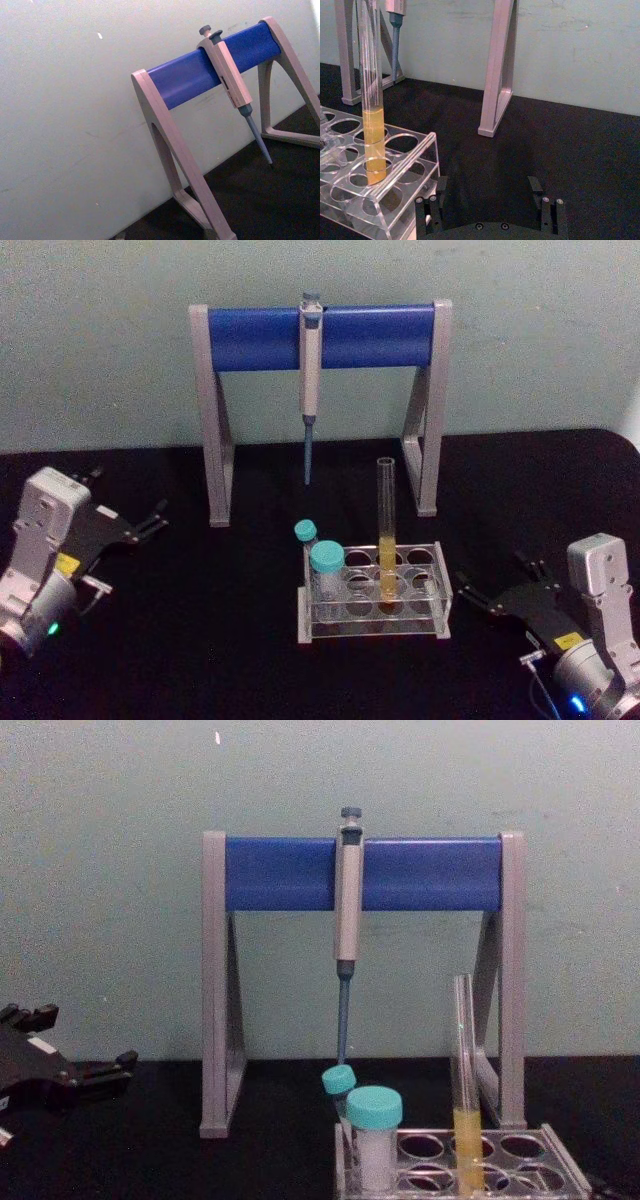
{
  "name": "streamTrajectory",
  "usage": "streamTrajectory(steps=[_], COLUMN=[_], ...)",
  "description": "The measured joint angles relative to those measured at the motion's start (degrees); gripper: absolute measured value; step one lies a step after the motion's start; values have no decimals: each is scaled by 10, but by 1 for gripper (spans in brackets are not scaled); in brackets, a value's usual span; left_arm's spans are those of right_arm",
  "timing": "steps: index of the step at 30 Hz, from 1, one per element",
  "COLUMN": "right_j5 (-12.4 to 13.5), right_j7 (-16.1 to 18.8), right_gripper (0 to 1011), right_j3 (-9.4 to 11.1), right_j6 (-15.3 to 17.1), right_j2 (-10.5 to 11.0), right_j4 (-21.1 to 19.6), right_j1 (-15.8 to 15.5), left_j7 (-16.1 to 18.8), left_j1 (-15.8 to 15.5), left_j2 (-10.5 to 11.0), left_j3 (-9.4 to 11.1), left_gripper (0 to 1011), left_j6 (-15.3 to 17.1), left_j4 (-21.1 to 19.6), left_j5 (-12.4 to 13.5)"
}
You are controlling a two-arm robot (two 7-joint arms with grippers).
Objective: Pick up the test tube from the test tube rack, shake it, then place it back into the test tube rack.
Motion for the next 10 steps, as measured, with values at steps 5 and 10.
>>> streamTrajectory(steps=[5,10], right_j5=[0,0], right_j7=[0,0], right_gripper=[1000,1000], right_j3=[0,0], right_j6=[0,0], right_j2=[0,0], right_j4=[0,0], right_j1=[0,0], left_j7=[0,0], left_j1=[0,0], left_j2=[0,0], left_j3=[0,0], left_gripper=[1010,1010], left_j6=[0,0], left_j4=[0,0], left_j5=[0,0])
